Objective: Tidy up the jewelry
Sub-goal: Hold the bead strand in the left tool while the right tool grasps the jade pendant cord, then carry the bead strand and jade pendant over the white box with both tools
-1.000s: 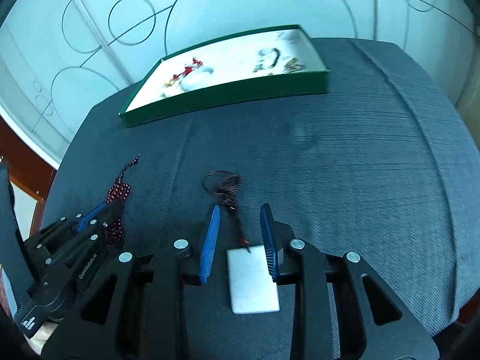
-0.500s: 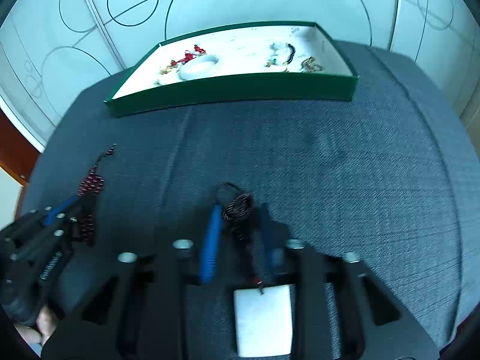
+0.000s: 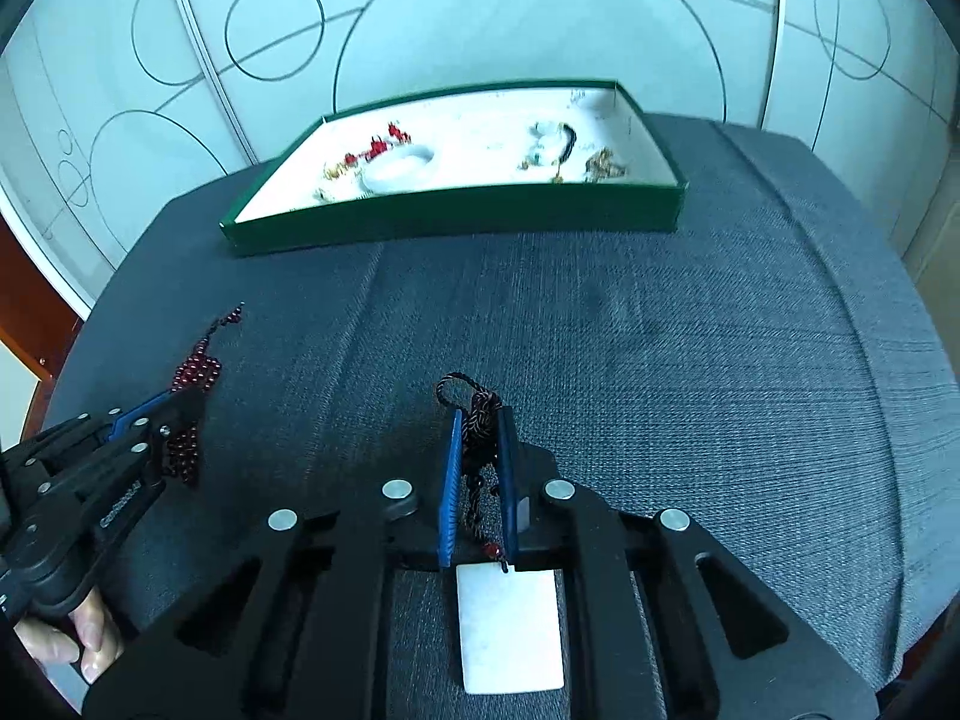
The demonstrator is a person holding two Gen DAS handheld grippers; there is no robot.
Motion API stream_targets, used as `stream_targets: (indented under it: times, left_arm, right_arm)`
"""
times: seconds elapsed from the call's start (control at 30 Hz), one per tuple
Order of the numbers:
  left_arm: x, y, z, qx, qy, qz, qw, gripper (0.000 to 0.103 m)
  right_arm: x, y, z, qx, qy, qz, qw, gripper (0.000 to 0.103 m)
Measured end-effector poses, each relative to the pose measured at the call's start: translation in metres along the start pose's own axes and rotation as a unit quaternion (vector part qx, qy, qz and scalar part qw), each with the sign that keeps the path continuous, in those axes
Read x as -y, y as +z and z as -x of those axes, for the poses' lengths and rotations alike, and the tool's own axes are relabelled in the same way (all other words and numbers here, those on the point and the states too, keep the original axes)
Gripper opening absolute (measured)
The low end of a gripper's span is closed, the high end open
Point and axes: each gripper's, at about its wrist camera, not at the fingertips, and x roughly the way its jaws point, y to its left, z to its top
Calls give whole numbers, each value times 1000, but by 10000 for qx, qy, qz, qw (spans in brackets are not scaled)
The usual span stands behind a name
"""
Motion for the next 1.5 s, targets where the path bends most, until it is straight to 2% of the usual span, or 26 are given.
stream_targets:
  times: [0.5, 0.93, 1.2, 1.5]
  left_arm:
    - [6, 22, 38, 414, -194, -17, 9990, 11]
    - [13, 43, 42, 569, -232, -129, 9980, 11]
    - [20, 68, 39, 683, -287, -229, 9970, 11]
    - [27, 119, 32, 974, -270, -310, 9944, 11]
  right_arm:
    - [8, 10, 45, 527, 142, -162, 9984, 11]
    - [10, 24, 71, 982, 174, -189, 9948, 10]
    - [10, 54, 73, 1181, 210, -169, 9926, 10]
    - [9, 106, 71, 1494, 260, -141, 9883, 10]
